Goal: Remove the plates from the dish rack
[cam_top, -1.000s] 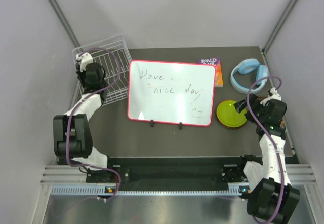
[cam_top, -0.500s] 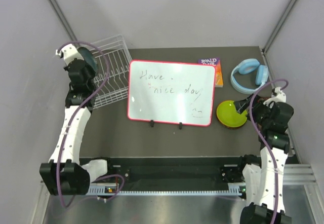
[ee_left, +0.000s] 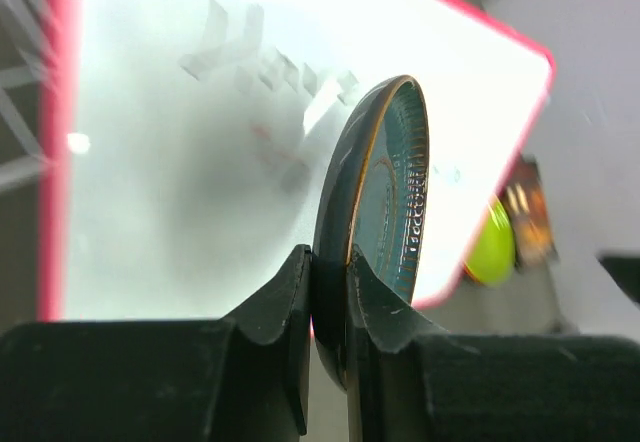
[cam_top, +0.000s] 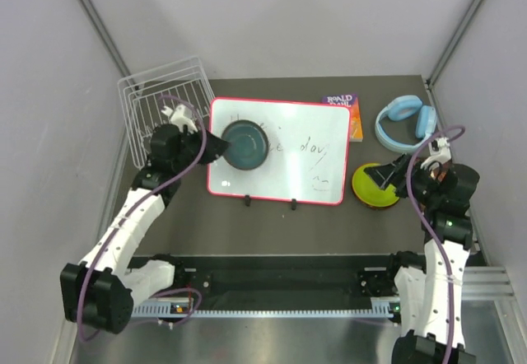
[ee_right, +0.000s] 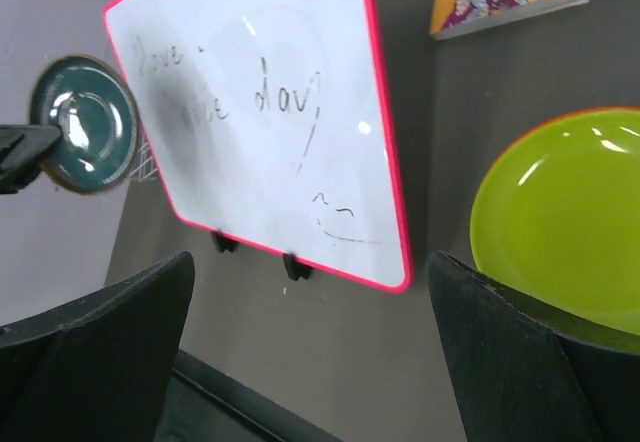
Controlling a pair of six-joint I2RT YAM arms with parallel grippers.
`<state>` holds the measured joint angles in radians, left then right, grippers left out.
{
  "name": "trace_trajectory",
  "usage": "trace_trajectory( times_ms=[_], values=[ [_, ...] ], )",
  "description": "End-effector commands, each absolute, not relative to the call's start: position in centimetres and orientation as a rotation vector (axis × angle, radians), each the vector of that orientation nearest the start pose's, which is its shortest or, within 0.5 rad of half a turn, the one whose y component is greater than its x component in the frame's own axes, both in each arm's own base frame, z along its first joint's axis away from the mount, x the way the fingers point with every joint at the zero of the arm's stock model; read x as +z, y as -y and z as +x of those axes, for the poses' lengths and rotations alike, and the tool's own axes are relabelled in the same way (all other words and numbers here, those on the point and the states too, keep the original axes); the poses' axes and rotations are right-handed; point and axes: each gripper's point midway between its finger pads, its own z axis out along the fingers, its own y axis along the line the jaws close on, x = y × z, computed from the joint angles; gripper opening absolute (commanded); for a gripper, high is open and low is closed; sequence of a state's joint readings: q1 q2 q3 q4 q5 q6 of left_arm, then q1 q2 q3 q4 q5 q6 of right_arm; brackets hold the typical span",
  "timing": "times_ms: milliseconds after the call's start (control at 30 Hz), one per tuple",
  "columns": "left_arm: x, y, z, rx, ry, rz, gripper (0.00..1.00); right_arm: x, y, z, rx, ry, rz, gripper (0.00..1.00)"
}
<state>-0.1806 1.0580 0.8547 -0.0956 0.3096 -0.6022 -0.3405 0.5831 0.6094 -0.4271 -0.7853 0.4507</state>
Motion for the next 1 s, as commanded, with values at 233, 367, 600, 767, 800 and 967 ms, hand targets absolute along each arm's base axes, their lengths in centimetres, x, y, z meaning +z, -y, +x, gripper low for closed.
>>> trace_trajectory(
  times_ms=[233, 367, 600, 767, 800, 967],
  values=[
    [28.6, 24.5, 27.9, -1.257, -1.791, 0.070, 0.00, 23.0, -11.5, 22.8, 1.036, -1.877, 0.063, 1.00],
    [28.4, 26.8, 27.1, -1.300, -1.800, 0.119, 0.00, 22.5, -14.9, 22.6, 1.135, -1.871, -0.006, 1.00],
    [28.3, 29.8, 26.2, -1.345, -1.802, 0.168, 0.00, 23.0, -17.6, 24.0, 1.166, -1.839, -0.039, 1.00],
    [28.5, 31.5, 25.3, -1.385, -1.794, 0.203, 0.00, 22.4, -19.3, 25.5, 1.219, -1.861, -0.049, 1.00],
    [28.4, 31.8, 25.3, -1.383, -1.797, 0.201, 0.00, 22.4, -19.7, 25.6, 1.236, -1.858, -0.059, 0.99],
    [28.1, 32.6, 25.3, -1.389, -1.795, 0.220, 0.00, 21.9, -22.5, 24.8, 1.346, -1.855, -0.153, 0.74]
  ],
)
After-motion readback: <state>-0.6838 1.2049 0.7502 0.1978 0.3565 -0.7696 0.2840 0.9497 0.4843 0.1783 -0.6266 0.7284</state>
